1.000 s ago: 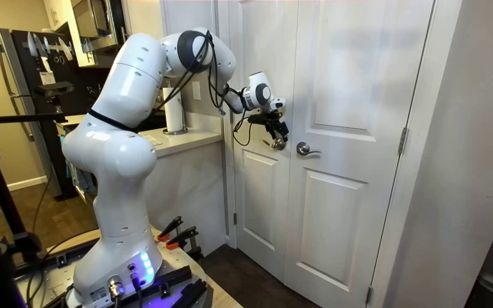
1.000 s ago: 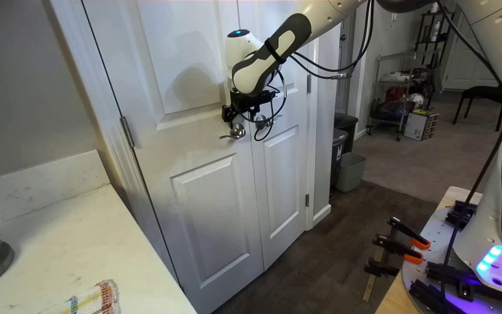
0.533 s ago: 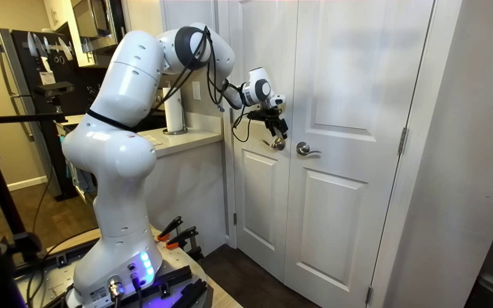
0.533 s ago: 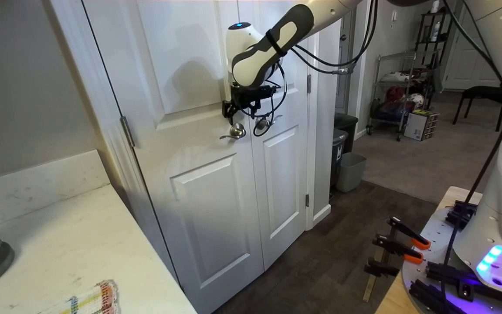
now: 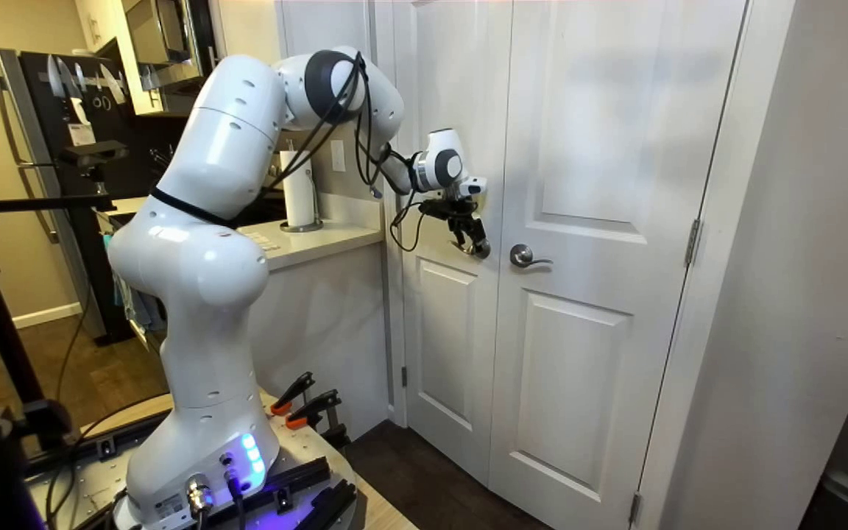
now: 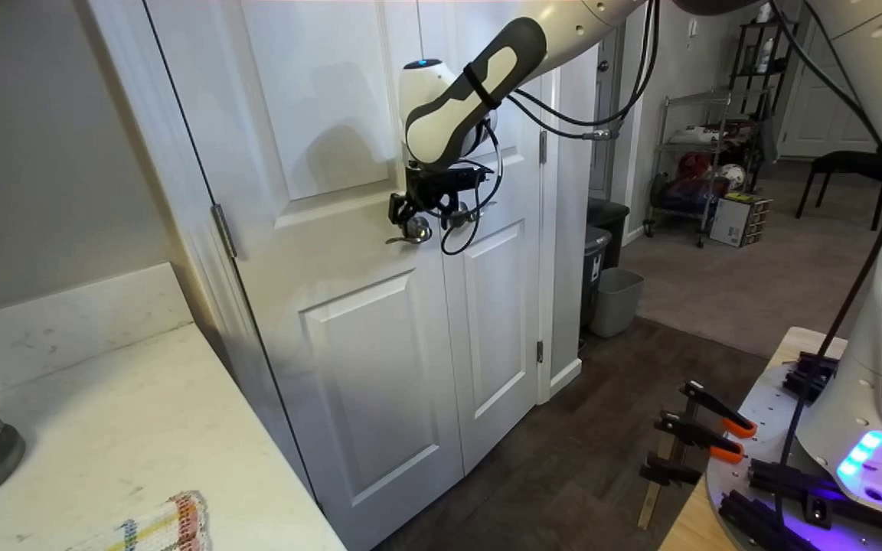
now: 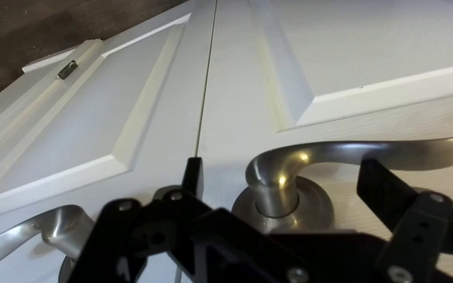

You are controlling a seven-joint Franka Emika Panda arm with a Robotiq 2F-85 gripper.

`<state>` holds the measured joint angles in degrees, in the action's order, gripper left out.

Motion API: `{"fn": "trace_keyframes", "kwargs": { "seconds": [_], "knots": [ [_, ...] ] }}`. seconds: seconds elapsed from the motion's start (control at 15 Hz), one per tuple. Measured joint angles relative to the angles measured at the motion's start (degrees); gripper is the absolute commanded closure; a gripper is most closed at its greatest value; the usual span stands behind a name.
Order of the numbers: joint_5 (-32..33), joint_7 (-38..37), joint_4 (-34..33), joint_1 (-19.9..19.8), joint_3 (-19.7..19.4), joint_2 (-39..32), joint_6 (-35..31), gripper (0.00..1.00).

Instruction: Open the left door

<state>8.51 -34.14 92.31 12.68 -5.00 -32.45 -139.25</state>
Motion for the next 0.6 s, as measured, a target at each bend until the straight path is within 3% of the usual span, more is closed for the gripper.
{"fn": "trace_keyframes", "kwargs": {
  "seconds": [0.6],
  "knots": [
    [0.1, 0.02, 0.03, 0.01, -0.77, -0.32, -0.65, 0.0]
  ]
}}
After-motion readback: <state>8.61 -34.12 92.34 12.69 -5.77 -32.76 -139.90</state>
